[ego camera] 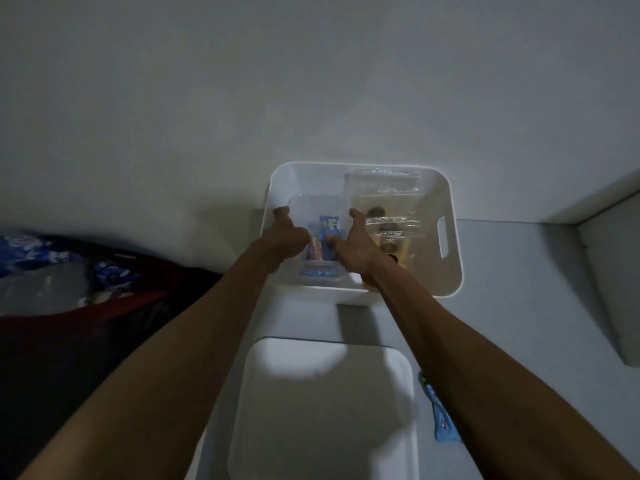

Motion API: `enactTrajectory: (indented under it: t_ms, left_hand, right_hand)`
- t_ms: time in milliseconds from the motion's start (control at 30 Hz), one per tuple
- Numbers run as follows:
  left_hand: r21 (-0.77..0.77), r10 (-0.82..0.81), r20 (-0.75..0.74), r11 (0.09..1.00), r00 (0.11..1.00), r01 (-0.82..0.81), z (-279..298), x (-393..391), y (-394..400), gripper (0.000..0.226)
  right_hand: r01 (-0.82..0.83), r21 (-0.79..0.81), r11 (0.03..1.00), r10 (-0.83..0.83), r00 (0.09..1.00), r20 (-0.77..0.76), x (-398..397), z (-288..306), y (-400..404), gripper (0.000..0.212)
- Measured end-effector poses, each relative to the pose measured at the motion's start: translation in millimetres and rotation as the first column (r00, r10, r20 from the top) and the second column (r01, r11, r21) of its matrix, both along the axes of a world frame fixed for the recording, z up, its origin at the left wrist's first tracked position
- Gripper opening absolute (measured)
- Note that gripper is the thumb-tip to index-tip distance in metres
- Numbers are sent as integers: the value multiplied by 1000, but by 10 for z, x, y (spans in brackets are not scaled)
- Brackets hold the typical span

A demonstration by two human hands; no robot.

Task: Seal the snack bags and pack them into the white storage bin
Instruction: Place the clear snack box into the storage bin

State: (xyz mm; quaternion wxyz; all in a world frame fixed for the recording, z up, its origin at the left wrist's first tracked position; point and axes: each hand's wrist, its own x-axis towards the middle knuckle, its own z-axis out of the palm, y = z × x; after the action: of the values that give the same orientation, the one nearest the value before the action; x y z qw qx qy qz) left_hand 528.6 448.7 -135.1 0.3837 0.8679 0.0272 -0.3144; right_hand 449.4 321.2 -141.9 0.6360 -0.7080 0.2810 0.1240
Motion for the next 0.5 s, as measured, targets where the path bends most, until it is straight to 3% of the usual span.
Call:
enactTrajectory:
  t_ms: [233,500]
  left_hand:
    - [-31,-20,-62,999,998,18,-239,97,-77,85]
    - [95,-135,13,987,991,133,-295,59,-99,93]
  right_hand:
    - [-110,-127,986,96,990,-107,118,-176,-44,81]
    - [-144,-262,954,102,981,-167,147,-302,-1,89]
